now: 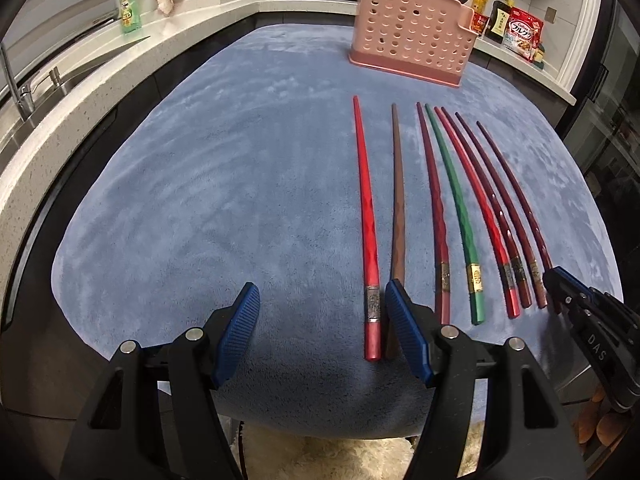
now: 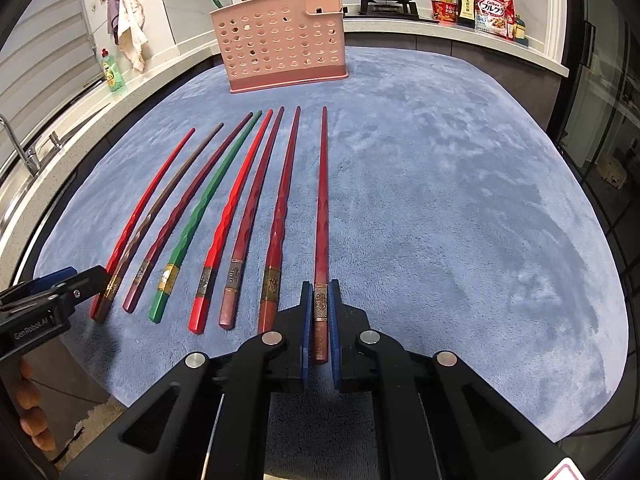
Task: Organize utensils
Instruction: 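Grasp the red chopstick with the left tool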
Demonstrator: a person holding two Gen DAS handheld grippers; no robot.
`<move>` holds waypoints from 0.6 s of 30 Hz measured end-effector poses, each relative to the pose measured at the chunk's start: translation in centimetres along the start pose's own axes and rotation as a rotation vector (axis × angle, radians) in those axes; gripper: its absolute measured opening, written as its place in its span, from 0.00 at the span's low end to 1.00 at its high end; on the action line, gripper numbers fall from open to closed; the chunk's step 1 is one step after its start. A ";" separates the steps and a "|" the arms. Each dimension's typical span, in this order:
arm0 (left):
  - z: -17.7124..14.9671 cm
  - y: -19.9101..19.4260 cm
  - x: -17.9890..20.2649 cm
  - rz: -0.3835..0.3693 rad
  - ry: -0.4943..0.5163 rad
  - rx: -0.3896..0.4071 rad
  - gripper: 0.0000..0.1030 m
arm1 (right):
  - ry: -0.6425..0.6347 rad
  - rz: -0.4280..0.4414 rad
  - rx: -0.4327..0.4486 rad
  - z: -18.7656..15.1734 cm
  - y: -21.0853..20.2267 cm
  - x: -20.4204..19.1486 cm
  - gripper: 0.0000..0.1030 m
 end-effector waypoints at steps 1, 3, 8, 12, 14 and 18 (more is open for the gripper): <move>0.0 0.1 0.0 0.004 -0.003 0.000 0.60 | 0.000 0.001 0.000 0.0 0.0 0.0 0.07; -0.1 0.4 -0.2 0.008 -0.012 -0.010 0.60 | 0.000 0.001 0.001 0.0 0.0 0.0 0.07; -0.4 0.5 0.1 0.032 0.008 -0.001 0.59 | 0.001 0.001 0.000 0.0 0.0 0.0 0.07; -0.6 0.3 0.1 0.035 0.010 0.000 0.52 | -0.001 0.001 0.001 0.0 0.1 0.0 0.07; -0.6 0.2 -0.1 0.030 0.000 0.001 0.48 | 0.001 0.003 0.000 0.0 0.1 0.1 0.07; -0.5 0.0 -0.2 0.010 -0.005 -0.003 0.28 | 0.016 0.017 0.002 -0.1 0.1 0.2 0.07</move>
Point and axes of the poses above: each gripper's, at about its wrist camera, not at the fingertips, and y roughly the way its jaws point, x to its right, z to its top, the point moved 1 cm from there along y, roughly the way its jaws point, and after that the axes turned 9 degrees about -y, right-handed, at the moved point
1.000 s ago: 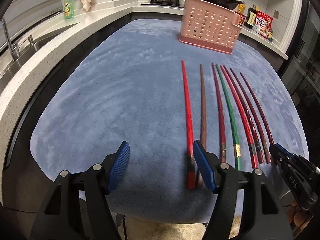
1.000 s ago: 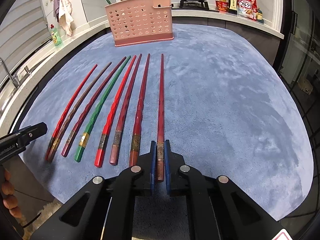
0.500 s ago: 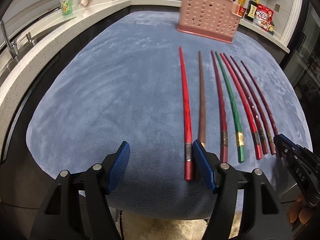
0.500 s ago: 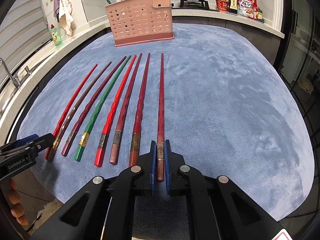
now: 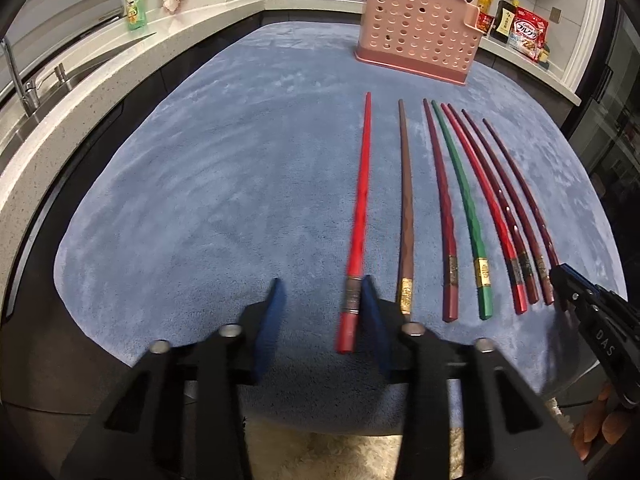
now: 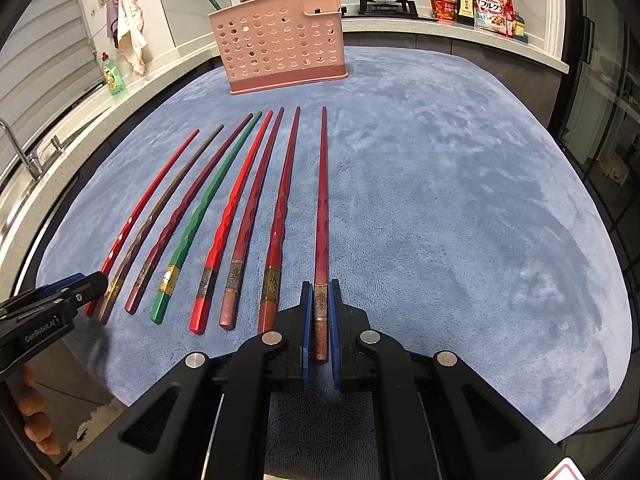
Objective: Organize utensils
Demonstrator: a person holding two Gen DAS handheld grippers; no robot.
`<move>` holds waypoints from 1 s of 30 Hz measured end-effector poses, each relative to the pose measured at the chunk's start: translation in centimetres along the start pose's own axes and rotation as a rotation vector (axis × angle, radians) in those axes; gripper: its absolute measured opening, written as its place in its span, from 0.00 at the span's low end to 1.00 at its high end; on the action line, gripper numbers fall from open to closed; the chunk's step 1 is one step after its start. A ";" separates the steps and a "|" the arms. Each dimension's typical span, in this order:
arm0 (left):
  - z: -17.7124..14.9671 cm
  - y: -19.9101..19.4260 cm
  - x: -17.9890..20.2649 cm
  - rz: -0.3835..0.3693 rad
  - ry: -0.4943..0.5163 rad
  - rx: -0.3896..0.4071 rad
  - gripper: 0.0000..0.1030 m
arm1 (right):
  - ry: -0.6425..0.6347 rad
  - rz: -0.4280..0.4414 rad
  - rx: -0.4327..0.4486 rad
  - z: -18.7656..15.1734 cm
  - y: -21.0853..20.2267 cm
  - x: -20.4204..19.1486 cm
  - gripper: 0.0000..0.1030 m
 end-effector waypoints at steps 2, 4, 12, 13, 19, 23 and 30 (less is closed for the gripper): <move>0.0 0.0 0.0 -0.013 0.001 -0.005 0.24 | 0.006 0.006 0.000 0.0 0.0 0.1 0.07; 0.1 -0.1 0.0 -0.031 -0.002 -0.011 0.16 | 0.009 0.010 0.000 0.0 -0.1 0.2 0.07; 0.9 -0.5 -0.8 -0.082 -0.054 -0.046 0.09 | 0.031 0.021 0.023 0.7 -1.5 1.0 0.07; 1.0 -0.6 -0.9 -0.085 -0.059 -0.046 0.09 | 0.034 0.020 0.031 0.9 -1.8 1.2 0.07; 2.6 -2.6 -0.9 -0.099 -0.058 -0.015 0.09 | 0.043 0.019 0.085 2.7 -3.9 2.1 0.07; 4.6 -4.4 -0.6 -0.116 -0.056 0.024 0.09 | 0.046 0.015 0.140 4.6 -5.6 2.9 0.07; 9.2 -7.6 -0.3 -0.143 -0.057 0.125 0.07 | 0.045 0.008 0.237 8.6 -8.2 4.1 0.07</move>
Point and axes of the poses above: each gripper's, at about its wrist camera, not at the fingertips, and y roughly the way its jaws point, x to its right, z to its top, the point moved 1 cm from there along y, roughly the way its jaws point, and after that the axes turned 9 degrees about -y, right-handed, at the moved point
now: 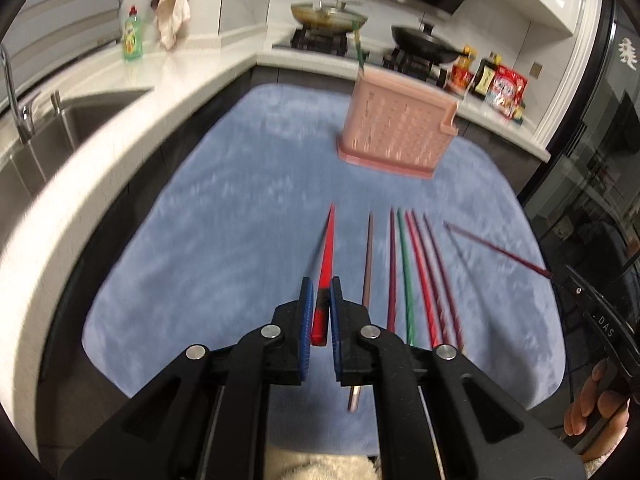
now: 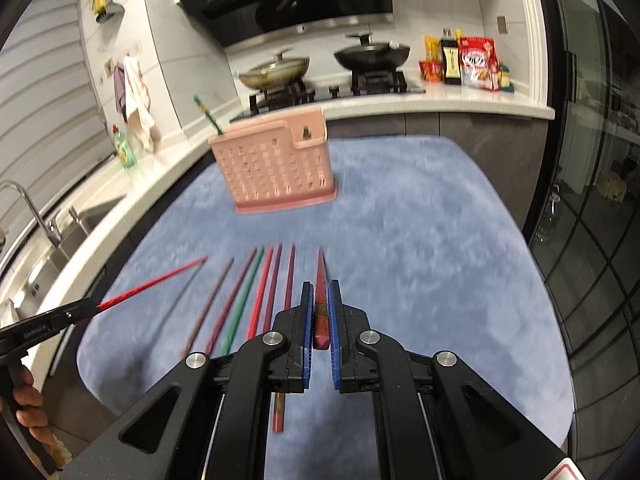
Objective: Organize utensils
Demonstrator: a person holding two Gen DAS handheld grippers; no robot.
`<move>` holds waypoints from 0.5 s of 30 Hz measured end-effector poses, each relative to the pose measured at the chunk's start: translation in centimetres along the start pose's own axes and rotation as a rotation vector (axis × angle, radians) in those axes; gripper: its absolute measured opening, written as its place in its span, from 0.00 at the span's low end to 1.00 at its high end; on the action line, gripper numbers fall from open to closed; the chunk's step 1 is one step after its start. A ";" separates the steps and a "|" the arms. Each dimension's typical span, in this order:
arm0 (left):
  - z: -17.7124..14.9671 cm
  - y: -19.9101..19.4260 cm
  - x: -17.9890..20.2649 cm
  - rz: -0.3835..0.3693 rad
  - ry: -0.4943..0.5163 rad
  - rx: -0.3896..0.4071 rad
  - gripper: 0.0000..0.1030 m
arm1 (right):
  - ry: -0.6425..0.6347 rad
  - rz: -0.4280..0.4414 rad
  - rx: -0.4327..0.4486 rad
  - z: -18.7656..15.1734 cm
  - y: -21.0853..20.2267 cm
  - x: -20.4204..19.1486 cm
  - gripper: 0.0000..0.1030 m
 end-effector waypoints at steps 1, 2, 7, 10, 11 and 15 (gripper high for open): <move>0.6 -0.2 0.1 -0.003 0.002 0.009 0.07 | 0.004 0.004 0.008 0.5 -0.1 0.2 0.07; 1.5 -0.5 0.4 -0.004 0.010 0.026 0.07 | 0.008 0.008 0.019 1.1 -0.1 0.5 0.07; 5.3 -1.1 1.8 0.017 0.046 0.112 0.06 | 0.017 0.020 0.084 4.8 -0.1 1.6 0.07; 7.5 -0.9 2.6 0.018 0.061 0.150 0.06 | 0.020 0.019 0.114 6.7 0.4 2.2 0.07; 8.0 -0.8 2.9 0.017 0.065 0.155 0.06 | 0.027 0.024 0.120 7.2 0.6 2.5 0.07; 10.7 -0.4 4.2 0.001 0.082 0.202 0.03 | 0.059 0.039 0.131 9.4 2.1 3.5 0.07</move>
Point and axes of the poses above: each gripper's, at about its wrist camera, not at the fingertips, and y roughly the way its jaws point, x to its right, z to its top, the point moved 1 cm from there along y, roughly the way its jaws point, and after that the axes turned 9 degrees about -y, right-handed, at the moved point
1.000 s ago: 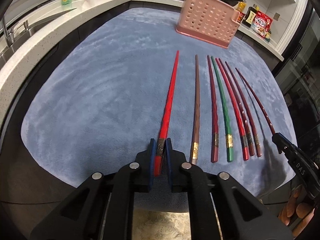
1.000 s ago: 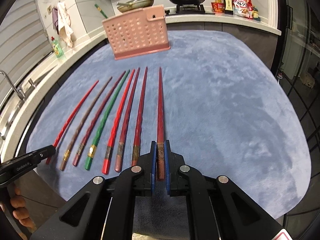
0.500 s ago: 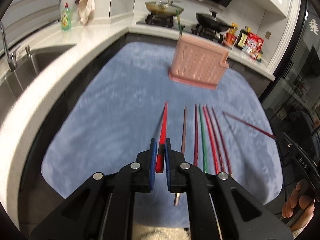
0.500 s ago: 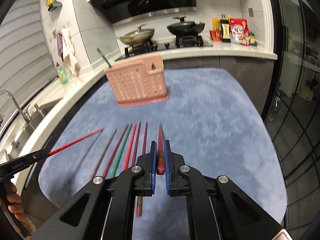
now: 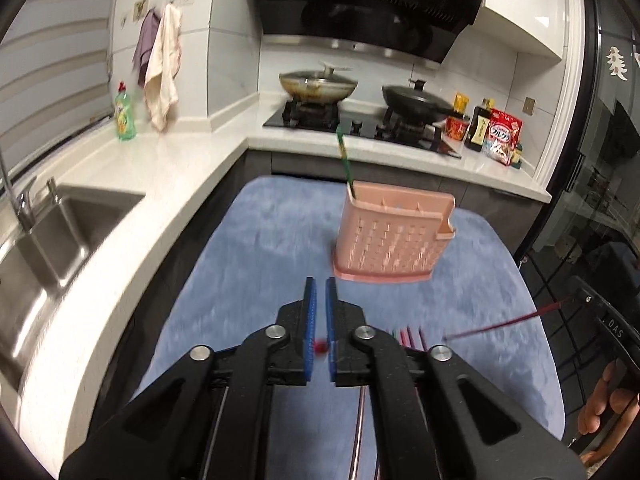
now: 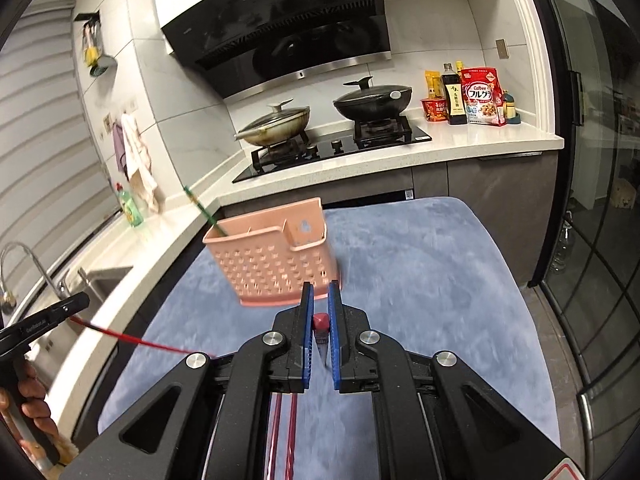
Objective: Organize utensils
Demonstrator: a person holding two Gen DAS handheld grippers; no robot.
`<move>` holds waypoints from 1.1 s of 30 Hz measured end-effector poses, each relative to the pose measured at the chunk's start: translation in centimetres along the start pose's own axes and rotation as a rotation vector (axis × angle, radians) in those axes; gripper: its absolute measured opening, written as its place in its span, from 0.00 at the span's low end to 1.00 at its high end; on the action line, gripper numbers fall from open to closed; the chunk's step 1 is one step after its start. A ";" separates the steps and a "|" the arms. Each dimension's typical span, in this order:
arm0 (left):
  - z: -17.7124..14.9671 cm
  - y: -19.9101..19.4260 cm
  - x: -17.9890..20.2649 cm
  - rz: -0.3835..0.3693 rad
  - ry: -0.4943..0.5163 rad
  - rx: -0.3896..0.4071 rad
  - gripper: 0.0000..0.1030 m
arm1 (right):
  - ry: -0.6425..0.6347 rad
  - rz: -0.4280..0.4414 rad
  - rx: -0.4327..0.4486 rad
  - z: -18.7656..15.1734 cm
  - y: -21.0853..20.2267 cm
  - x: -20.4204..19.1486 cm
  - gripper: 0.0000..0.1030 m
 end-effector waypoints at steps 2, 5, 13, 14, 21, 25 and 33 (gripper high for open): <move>1.2 0.6 0.5 0.001 0.004 0.015 0.03 | 0.007 0.007 0.008 0.9 0.6 0.3 0.07; 3.0 1.3 1.2 -0.016 0.005 0.032 0.03 | 0.016 0.027 0.027 2.6 1.2 0.4 0.07; 6.4 1.8 2.9 -0.044 0.028 0.079 0.03 | 0.017 0.074 0.092 6.7 2.0 -0.1 0.07; 6.1 1.9 2.7 -0.047 0.030 0.068 0.03 | 0.014 0.075 0.097 6.8 1.8 -0.3 0.07; -1.9 3.3 -2.9 -0.051 -0.005 -0.140 0.05 | 0.001 0.072 0.146 6.5 -2.0 -0.8 0.07; -8.1 3.2 -6.7 -0.004 -0.032 -0.253 0.11 | -0.011 0.049 0.160 6.2 -4.6 -1.1 0.07; -15.8 2.1 -10.0 0.020 -0.076 -0.379 0.18 | -0.004 0.019 0.171 4.9 -8.4 -1.6 0.07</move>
Point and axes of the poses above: each gripper's, at about its wrist camera, not at the fingertips, and y roughly the way its jaws point, x to its right, z to its top, the point moved 1 cm from there along y, roughly the way its jaws point, and after that the axes turned 9 degrees about -y, right-handed, at the moved point
